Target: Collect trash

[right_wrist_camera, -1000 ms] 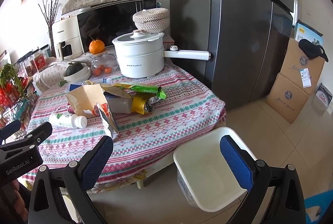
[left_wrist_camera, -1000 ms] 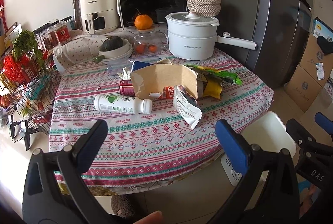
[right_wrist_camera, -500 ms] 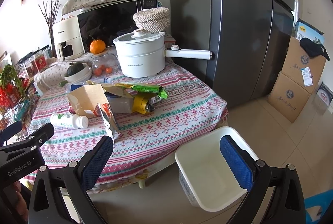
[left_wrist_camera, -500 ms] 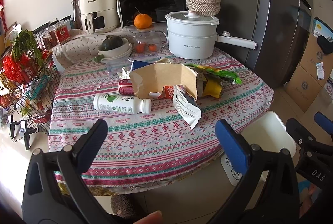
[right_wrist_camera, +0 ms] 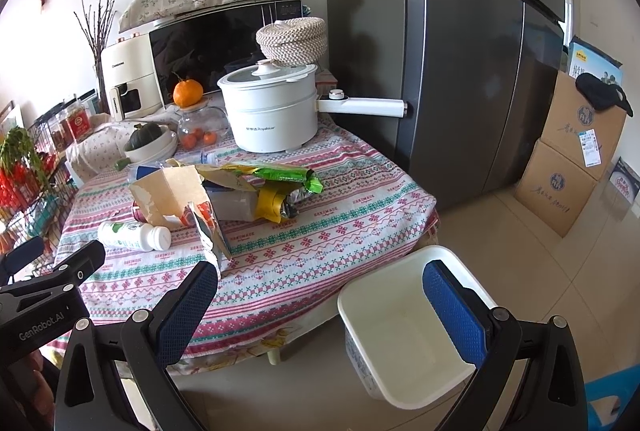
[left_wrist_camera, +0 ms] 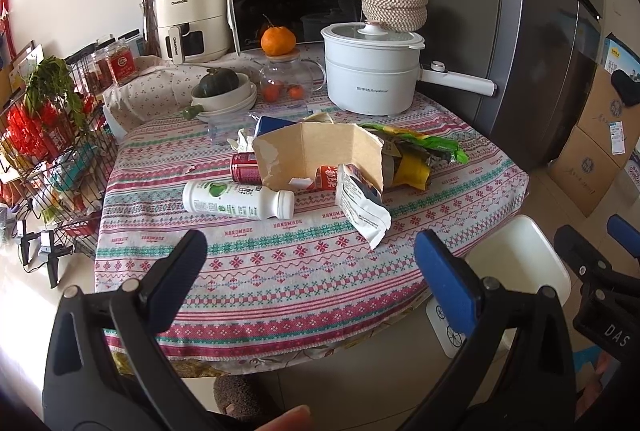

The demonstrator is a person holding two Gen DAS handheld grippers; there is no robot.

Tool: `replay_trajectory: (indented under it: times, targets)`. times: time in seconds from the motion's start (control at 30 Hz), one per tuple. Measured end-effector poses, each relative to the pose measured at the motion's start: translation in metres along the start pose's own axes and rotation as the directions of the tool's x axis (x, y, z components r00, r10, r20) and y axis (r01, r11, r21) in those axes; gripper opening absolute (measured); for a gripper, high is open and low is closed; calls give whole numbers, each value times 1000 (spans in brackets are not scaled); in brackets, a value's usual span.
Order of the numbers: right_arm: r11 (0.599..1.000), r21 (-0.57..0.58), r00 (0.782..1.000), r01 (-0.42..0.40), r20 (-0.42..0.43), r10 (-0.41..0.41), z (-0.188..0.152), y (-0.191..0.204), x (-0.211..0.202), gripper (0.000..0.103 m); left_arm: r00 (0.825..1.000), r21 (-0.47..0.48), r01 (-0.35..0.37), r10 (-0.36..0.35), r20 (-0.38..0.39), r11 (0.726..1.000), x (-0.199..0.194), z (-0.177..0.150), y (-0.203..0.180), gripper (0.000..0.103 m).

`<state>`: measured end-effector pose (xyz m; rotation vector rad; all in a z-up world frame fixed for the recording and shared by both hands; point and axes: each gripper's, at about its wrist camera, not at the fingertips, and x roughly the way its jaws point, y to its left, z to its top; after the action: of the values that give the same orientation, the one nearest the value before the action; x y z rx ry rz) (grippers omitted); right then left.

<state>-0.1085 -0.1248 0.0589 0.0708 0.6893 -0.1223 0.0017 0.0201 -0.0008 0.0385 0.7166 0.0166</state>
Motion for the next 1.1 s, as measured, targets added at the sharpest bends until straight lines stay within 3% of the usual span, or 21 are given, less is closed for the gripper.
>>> replay_trajectory:
  times: [1.1]
  targets:
    - [999, -40, 1000, 14, 28, -13, 6, 11, -1, 103, 1000, 1, 12, -12, -14, 1000, 6, 2, 8, 103]
